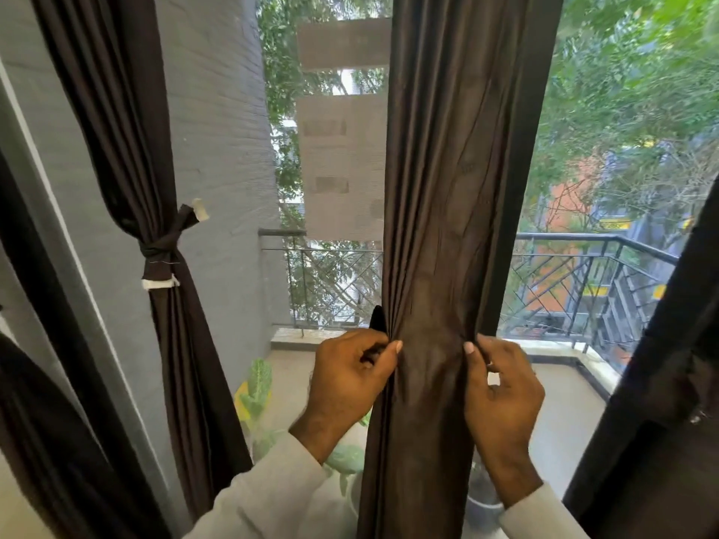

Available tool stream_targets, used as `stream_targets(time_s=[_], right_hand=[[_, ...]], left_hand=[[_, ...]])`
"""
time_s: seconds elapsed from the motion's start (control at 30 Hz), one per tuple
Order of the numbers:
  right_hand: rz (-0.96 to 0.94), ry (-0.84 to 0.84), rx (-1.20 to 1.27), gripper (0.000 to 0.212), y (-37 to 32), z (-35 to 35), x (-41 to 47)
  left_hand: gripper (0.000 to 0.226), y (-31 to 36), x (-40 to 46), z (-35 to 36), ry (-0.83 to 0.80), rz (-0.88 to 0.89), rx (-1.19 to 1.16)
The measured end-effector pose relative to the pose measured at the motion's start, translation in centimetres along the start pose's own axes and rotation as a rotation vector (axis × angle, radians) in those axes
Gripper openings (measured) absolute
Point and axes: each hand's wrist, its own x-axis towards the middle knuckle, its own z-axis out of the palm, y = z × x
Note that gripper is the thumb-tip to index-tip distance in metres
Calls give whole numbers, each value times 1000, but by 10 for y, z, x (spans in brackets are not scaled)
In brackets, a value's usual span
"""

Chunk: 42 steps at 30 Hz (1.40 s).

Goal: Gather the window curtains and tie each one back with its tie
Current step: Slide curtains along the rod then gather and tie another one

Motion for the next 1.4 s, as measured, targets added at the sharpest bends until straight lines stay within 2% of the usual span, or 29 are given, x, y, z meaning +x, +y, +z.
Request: stream_targets(time_s=[0.1, 0.17, 0.27, 0.4, 0.47, 0.53, 0.7, 0.8, 0.9, 0.93, 1.0, 1.07, 1.1, 1.17, 1.27, 1.33, 1.4], right_hand=[[-76, -46, -91, 28, 0, -1, -6], [42, 24, -31, 35, -3, -4, -5], [85, 25, 28, 25, 0, -5, 0], [-79, 30, -110, 15, 2, -5, -7], [-203, -77, -93, 14, -1, -4, -17], [-247, -218, -6, 19, -9, 1, -27], [27, -192, 219, 38, -19, 12, -31], [-128, -216, 69, 21, -8, 12, -31], [-264, -238, -22, 19, 0, 12, -36], [-235, -227, -6, 16, 0, 11, -34], [1, -153, 71, 9, 2, 8, -21], [208, -79, 101, 13, 6, 6, -6], [216, -70, 86, 16, 9, 5, -2], [164, -71, 70, 20, 10, 5, -2], [27, -34, 47, 7, 19, 5, -15], [-73, -27, -14, 21, 25, 6, -27], [-214, -93, -80, 28, 22, 6, -38]], left_hand=[[13, 1, -1, 2, 7, 1, -1], [14, 1, -1, 2, 14, 0, 5], [14, 3, -1, 4, 24, -2, 8], [14, 7, -3, 6, 23, 22, 40], [12, 9, -5, 8, 20, 35, 39], [11, 13, -6, 10, 3, 60, 47], [7, 16, -7, 13, -5, 47, 20], [7, 17, -7, 10, -1, 59, 50], [6, 19, -8, 10, 0, 74, 109], [8, 18, -7, 10, 11, 65, 144], [14, 15, -5, 7, 50, 19, 180], [18, 10, 0, 4, 71, -22, 182], [18, 9, 1, 2, 70, -32, 184], [18, 8, 4, 1, 70, -32, 208], [21, 6, 4, 6, 77, -39, 234], [22, 7, 3, 11, 79, -37, 240], [22, 10, 1, 16, 74, -22, 244]])
